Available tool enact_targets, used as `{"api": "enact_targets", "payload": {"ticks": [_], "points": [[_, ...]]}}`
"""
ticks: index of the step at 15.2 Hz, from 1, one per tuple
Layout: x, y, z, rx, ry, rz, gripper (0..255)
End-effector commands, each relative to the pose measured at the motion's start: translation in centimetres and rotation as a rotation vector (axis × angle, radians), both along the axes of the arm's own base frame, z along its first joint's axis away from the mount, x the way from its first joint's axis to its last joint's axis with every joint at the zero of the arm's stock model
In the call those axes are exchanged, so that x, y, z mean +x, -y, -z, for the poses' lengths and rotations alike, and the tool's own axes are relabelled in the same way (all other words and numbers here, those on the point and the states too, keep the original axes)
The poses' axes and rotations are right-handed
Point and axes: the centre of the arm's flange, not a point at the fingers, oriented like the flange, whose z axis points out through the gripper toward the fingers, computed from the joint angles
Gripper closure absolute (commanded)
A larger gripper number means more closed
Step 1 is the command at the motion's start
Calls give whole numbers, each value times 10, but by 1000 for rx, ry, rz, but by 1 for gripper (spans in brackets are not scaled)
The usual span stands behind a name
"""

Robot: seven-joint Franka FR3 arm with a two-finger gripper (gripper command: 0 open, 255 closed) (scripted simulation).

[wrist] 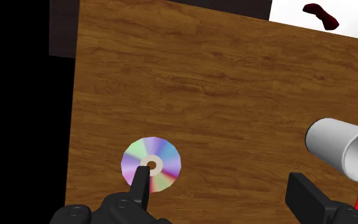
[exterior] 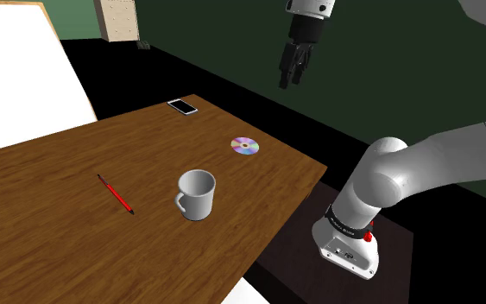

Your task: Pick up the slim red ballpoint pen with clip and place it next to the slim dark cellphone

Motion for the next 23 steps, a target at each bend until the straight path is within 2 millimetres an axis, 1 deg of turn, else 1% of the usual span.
{"api": "enact_targets", "payload": {"ticks": [1,12,23], "points": [[0,0,0,0,0,0,0],[69,-111,62,-7,19,28,0],[142,-219,123,-14,39,56,0]]}}
